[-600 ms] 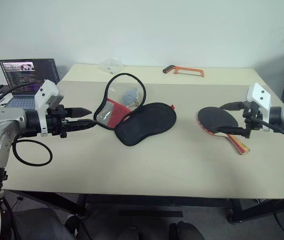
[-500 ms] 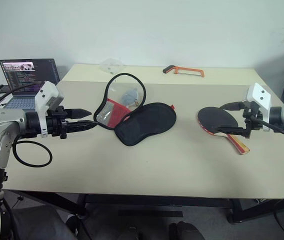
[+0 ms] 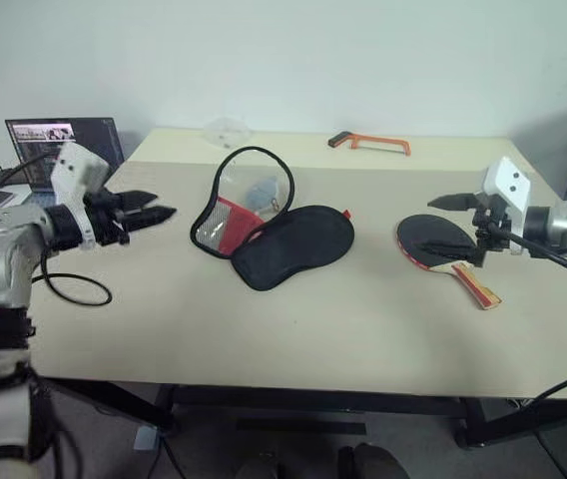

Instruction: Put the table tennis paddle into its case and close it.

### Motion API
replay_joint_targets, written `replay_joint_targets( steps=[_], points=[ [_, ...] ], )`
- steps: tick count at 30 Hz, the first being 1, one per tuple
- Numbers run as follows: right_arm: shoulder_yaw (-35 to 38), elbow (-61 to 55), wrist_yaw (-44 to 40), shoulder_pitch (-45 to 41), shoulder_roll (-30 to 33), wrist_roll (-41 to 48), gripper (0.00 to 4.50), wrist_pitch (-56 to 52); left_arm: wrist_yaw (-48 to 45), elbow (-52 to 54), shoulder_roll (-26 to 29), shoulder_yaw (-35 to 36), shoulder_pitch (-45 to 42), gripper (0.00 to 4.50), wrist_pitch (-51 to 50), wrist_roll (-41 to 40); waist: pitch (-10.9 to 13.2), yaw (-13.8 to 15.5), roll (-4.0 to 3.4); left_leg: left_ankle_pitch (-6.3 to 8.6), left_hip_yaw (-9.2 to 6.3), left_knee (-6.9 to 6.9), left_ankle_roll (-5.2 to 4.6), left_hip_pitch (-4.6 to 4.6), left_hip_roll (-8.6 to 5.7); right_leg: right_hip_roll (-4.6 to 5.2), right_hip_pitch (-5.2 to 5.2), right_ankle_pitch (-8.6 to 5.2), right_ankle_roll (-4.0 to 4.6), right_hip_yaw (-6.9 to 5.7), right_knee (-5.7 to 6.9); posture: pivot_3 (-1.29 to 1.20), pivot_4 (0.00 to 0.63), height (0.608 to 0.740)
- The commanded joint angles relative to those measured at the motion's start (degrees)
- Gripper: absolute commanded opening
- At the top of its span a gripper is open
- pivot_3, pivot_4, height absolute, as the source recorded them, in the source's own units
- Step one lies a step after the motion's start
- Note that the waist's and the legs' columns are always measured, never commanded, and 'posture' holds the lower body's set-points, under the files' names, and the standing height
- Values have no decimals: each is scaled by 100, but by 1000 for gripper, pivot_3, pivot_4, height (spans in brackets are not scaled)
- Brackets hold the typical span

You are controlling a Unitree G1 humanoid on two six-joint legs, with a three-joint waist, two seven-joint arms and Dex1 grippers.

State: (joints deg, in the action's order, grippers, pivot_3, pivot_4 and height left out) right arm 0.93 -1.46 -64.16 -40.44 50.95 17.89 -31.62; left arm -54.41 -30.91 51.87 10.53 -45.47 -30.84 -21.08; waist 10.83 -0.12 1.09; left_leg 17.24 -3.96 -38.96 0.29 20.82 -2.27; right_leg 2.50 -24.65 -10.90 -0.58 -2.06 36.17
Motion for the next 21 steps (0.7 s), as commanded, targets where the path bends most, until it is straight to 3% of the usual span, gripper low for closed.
replay_joint_targets(
  steps=[1, 4, 11, 21],
  points=[
    [245, -337, 253, 19, -29, 129, 4500, -92, 1116, -1435, -286, -51, -495, 2622, 379, 608, -2, 2, 3, 0, 1, 0, 0, 0, -1, 0, -1, 1, -1, 0, -1, 0, 150, 740],
    [266, -366, 355, 41, -39, 188, 4500, -151, 1621, -2207, -604, -79, -845, 2622, 557, 855, -2, 5, 4, 0, 1, -1, 0, 5, -5, 6, -3, 6, -6, 1, -2, 0, 150, 740],
    [212, -803, 578, 194, -92, 313, 4500, -511, 1694, -3622, -1706, 240, -1532, 2622, 960, 701, -2, 64, 10, -1, -5, -1, 3, 22, -13, 18, -16, 8, -9, -3, -2, 0, 150, 740],
    [407, -1112, 645, 368, 217, 480, 4500, -797, 2565, -4200, -2392, 506, -1594, 2622, 1259, 809, -3, 6, 13, -1, 29, -1, 3, 13, -11, 23, -39, 9, -10, 13, 31, 0, 150, 740]
  ],
)
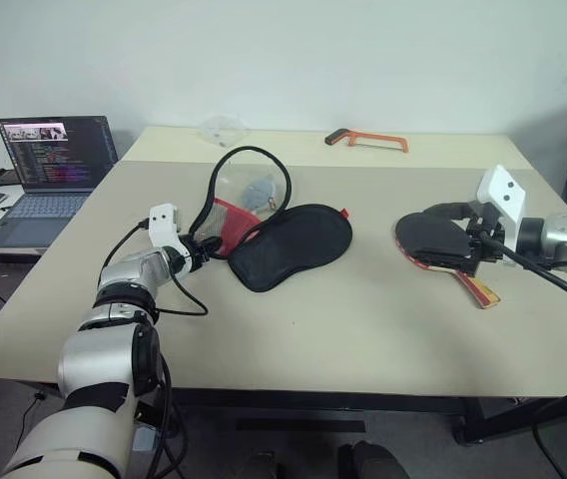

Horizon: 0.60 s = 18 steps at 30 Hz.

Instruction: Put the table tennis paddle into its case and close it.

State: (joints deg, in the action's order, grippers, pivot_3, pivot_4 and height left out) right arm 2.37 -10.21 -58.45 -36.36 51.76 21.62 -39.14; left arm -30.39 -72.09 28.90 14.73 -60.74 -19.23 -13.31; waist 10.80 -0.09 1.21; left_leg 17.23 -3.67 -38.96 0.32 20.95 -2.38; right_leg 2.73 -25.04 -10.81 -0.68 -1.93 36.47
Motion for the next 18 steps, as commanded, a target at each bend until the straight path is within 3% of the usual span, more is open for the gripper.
replay_joint_targets(
  steps=[1, 12, 18],
  points=[
    [273, -250, 81, -35, 154, 100, 4500, -60, 207, -95, -140, 92, -69, 2622, 118, 44, 0, 5, 1, 0, 0, -3, 0, -2, -1, 1, 0, 0, 0, 0, 8, 0, 150, 740],
    [389, -403, 121, 50, 279, 158, 4500, -183, 110, 179, 243, 413, -49, 2622, -119, -130, 0, -15, 4, -11, 3, -10, 6, -10, -5, 8, -4, -1, -1, 0, 39, 0, 150, 740],
    [349, -361, 133, 25, 253, 161, 4500, -157, 439, 69, 49, 446, -42, 2622, -89, -84, 0, 4, 4, -11, 2, -10, 7, -8, -8, 10, -6, -1, -1, 0, 38, 0, 150, 740]
  ],
)
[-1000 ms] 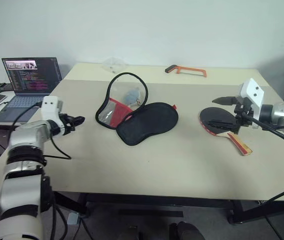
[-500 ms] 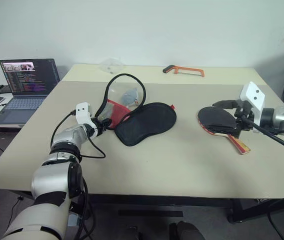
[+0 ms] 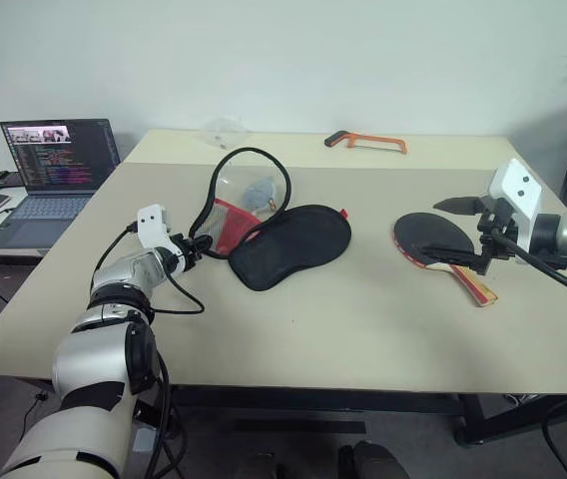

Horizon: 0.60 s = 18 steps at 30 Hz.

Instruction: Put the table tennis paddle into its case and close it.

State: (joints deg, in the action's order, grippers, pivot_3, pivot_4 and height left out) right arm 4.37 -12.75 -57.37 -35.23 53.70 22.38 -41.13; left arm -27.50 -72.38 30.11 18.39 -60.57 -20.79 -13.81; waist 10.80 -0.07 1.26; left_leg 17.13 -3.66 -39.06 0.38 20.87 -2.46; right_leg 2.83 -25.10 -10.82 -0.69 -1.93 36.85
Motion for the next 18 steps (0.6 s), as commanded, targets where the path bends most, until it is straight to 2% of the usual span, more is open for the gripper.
replay_joint_targets(
  steps=[1, 8, 14, 17, 18],
  points=[
    [138, -85, 23, -112, 59, 86, 4500, 50, 178, 86, -131, 83, -76, 2622, 63, -43, 0, 10, 1, 0, 0, 0, 0, 0, 0, 0, 0, 0, 0, 0, 0, 0, 150, 740],
    [53, -10, 27, -210, 15, 83, 4500, 100, 504, -67, -565, 156, -181, 2622, 168, -77, 0, 51, 2, 0, -5, 0, 1, 1, -5, 4, 2, 0, 0, -3, 0, 0, 150, 740],
    [53, -4, 32, -200, 20, 90, 4500, 117, 576, -54, -707, 213, -155, 2622, 213, -35, -1, 91, 3, -8, -5, -2, 14, 1, -6, 6, 3, 0, -1, -4, 0, 0, 150, 740],
    [56, -22, 47, -184, 11, 93, 4500, 119, 468, 21, -776, 301, -146, 2043, 199, -130, -1, 110, 3, -9, -5, -1, 16, 1, -7, 6, 3, 0, -1, -4, 0, 0, 150, 740],
    [54, -25, 52, -180, 7, 92, 4500, 121, 415, 51, -798, 315, -148, 1708, 190, -151, 0, 118, 3, -10, -5, -2, 16, 1, -7, 6, 3, 0, -1, -5, 0, 0, 150, 740]
  ],
)
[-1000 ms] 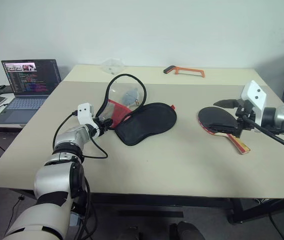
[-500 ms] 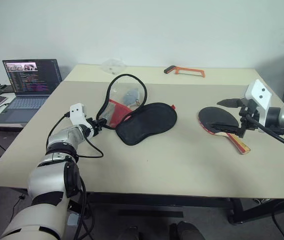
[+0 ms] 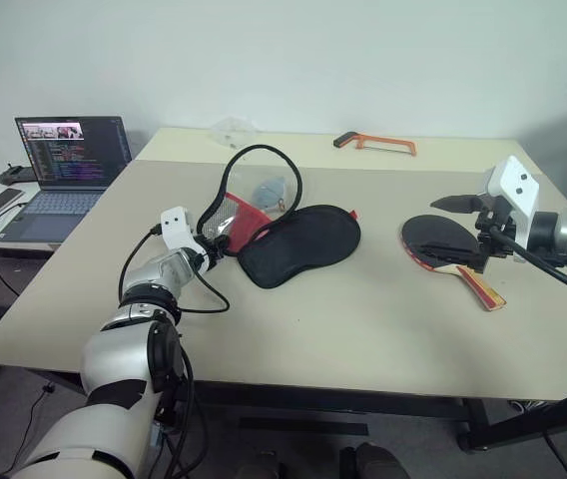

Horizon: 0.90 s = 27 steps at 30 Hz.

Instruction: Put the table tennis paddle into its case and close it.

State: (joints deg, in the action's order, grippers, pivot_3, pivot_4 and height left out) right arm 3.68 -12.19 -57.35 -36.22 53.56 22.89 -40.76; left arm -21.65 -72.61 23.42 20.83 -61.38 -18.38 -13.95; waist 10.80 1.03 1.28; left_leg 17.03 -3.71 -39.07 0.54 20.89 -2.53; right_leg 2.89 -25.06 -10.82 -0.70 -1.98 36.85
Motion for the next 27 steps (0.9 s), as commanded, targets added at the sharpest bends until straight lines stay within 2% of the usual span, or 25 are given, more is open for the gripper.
replay_joint_targets(
  steps=[1, 4, 5, 7, 12, 18, 21, 27],
  points=[
    [121, -81, 52, -78, 19, 40, 4500, 88, -211, 101, -148, 73, -70, 1380, -66, -149, 0, 15, 0, 0, 0, 0, 0, 0, 0, 0, 0, 0, 0, 0, 0, 0, 150, 740],
    [130, -82, 63, -83, 17, 42, 4500, 87, -117, 275, -291, 159, -66, 259, 25, -275, 0, 15, 1, -1, 1, 1, 1, 2, 0, 0, -1, 0, 0, -1, -1, 0, 150, 740],
    [133, -85, 67, -82, 18, 43, 4500, 87, -21, 348, -352, 208, -54, 22, 103, -324, 0, 17, 1, -1, 1, 1, 1, 2, 0, 0, -2, 0, 0, 0, -1, 0, 150, 740],
    [147, -99, 72, -67, 28, 47, 4500, 84, 147, 711, -600, 242, 65, 22, 249, -397, 1, 24, 2, -1, -2, 1, 1, 3, 0, 0, -1, 0, 0, -2, -1, 0, 150, 740],
    [219, -155, 92, 20, 72, 77, 4500, 72, 764, 2387, -1430, 307, 597, 22, -185, -787, 3, 29, 5, -3, -1, 1, 7, 6, -1, 6, -1, 1, 0, 2, -6, 0, 150, 740],
    [278, -257, 143, 135, 112, 131, 4500, 46, 2267, 4409, -2776, 43, 1317, 22, -185, -722, 5, 30, 8, -3, 2, 3, 8, 5, 1, 5, -2, 1, 0, 23, -6, 0, 150, 740],
    [282, -276, 151, 159, 140, 146, 4500, 42, 2629, 4718, -3138, -169, 1447, 22, 76, -530, 6, 34, 11, -3, 5, 2, 7, 3, -1, 4, 1, -1, -2, 28, -6, 0, 150, 740],
    [312, -298, 114, 161, 216, 179, 4500, 7, 3647, 4779, -3276, -268, 1534, 22, 783, -142, 8, 28, 14, -4, 46, 1, 2, -11, 8, -20, 0, -14, -30, 77, -5, 0, 150, 740]
  ],
)
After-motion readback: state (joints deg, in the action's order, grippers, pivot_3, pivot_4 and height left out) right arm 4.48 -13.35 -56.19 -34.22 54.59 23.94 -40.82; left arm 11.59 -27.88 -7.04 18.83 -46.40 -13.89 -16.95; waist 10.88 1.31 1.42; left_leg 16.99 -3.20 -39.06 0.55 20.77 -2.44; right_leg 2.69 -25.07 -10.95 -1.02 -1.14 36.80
